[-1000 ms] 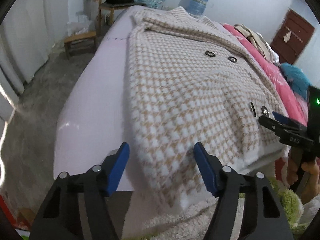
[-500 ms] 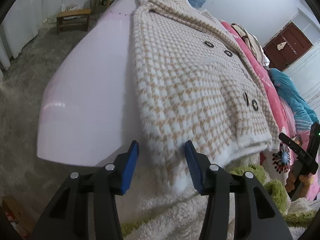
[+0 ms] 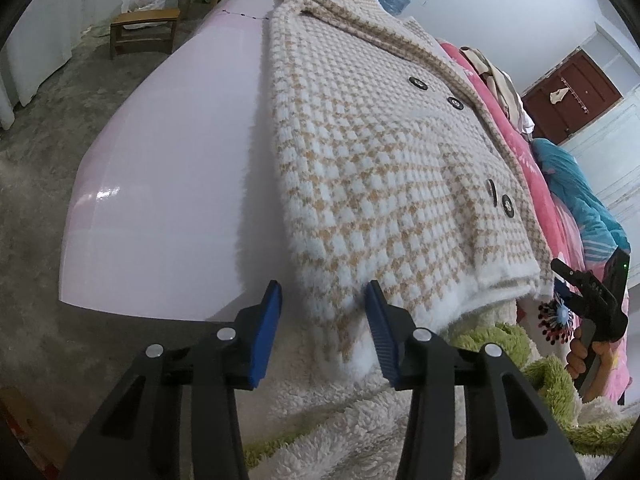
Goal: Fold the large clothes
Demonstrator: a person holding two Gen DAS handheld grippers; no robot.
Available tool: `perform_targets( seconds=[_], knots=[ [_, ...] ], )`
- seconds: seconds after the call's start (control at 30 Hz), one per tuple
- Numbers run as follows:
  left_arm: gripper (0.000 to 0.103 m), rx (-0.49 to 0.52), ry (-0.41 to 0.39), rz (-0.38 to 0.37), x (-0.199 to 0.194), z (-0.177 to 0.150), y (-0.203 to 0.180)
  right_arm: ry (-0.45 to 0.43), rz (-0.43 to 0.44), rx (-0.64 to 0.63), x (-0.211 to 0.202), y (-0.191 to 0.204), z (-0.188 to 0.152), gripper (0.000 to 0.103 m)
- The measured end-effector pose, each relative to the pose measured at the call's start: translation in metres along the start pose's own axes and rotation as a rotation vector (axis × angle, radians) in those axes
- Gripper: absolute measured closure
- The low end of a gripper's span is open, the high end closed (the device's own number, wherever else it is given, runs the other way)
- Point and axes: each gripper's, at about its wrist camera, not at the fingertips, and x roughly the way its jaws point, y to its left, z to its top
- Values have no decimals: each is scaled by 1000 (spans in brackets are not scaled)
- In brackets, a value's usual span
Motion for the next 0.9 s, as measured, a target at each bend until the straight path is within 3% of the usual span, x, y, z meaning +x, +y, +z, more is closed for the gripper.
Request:
perform_targets(
  seconds=[0.2,0.27,0.3,0.37,0.43,0.5,0.57,0.63,0.7,0.77,0.8,0.87,0.9],
  knots=[
    [61,15,12,31,4,1,-5,84,15,86,14,-12,-11,57],
    [67,39,10,53,5,0,-9,91,19,77,15,-10,-13,70],
    [77,49,9,52,4,0,-11,90,16,55,12,-5,-15,80],
    [85,76,0,59,1,0,-17,85,0,5,7,2,-18,94],
    [95,117,-20,77,-3,-1,-25,60,-72,-88,-2,19,-21,96],
    [96,154,-52,97,-11,-1,-33,30,-111,-152,-14,32,-22,97],
    [97,168,-105,83,-31,3,-41,-24,-88,-168,-36,39,-17,98],
    [97,173,-201,20,-67,11,-49,-109,-45,-197,-68,48,-10,98],
    [97,198,-252,33,-84,18,-55,-164,-38,-234,-87,56,-5,98],
    [97,216,-242,78,-77,21,-54,-138,-45,-230,-78,51,-4,98],
    [97,201,-194,94,-65,23,-49,-110,-41,-210,-69,46,-3,98],
    [97,152,-156,54,-58,22,-42,-47,3,-124,-51,34,-1,98],
    [97,145,-162,46,-59,23,-42,-56,11,-115,-52,34,2,98]
  ],
)
